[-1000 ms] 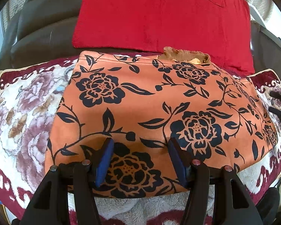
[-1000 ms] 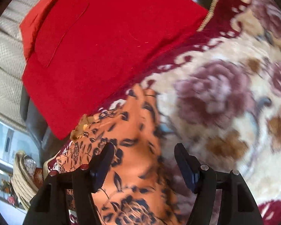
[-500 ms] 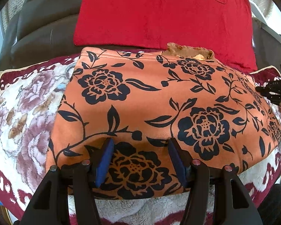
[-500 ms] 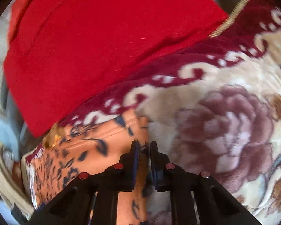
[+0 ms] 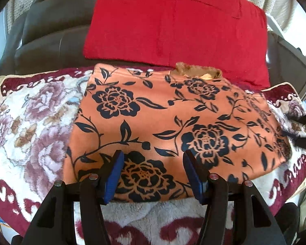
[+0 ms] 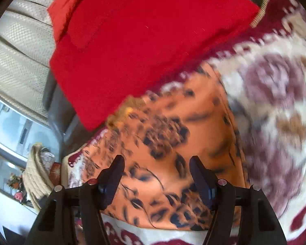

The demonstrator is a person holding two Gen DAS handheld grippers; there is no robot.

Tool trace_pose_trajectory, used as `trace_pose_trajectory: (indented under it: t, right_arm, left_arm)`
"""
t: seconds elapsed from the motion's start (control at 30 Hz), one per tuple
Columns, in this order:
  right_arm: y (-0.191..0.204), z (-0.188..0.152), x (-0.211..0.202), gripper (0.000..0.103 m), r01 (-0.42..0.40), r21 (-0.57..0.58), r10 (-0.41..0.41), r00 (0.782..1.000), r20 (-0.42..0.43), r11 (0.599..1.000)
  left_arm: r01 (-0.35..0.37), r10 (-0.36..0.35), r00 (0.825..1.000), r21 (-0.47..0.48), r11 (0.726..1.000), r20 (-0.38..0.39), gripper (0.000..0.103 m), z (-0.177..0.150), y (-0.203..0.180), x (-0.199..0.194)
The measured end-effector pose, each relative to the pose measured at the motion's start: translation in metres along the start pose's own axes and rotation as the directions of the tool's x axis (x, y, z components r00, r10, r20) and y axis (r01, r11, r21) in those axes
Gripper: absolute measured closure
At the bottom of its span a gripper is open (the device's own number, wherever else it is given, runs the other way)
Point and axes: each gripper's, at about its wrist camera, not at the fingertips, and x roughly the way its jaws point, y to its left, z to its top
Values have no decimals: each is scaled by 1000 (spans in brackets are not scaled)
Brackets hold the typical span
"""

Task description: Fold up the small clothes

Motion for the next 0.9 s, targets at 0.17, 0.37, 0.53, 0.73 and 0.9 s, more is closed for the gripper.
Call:
trace_pose_trajectory:
  t: [0.17, 0.37, 0.53, 0.73, 0.9]
  right_arm:
    - [-3, -13, -17, 37, 20, 9, -20, 999, 49, 1000]
    - [-15, -21, -10, 32, 56, 30, -56, 998, -3, 998]
    - [-12, -28, -34, 34, -3, 74, -2, 998, 70, 997]
    - [-13, -68, -39, 34, -129, 157, 125, 992, 35, 979]
    - [-41, -85, -21, 33, -183, 331, 176, 983, 51, 926]
  left_arm:
    - [-7, 7, 999, -4, 1000, 35, 42, -5, 4, -23]
    - [-15, 16, 1000, -37, 999, 23, 42, -8, 14, -29]
    - [-25, 26, 999, -26, 999, 40, 42, -7, 12, -35]
    - [-59, 60, 998, -19, 998, 25, 42, -2, 3, -30]
    - [-95, 94, 995, -35, 995, -13, 42, 5, -4, -14]
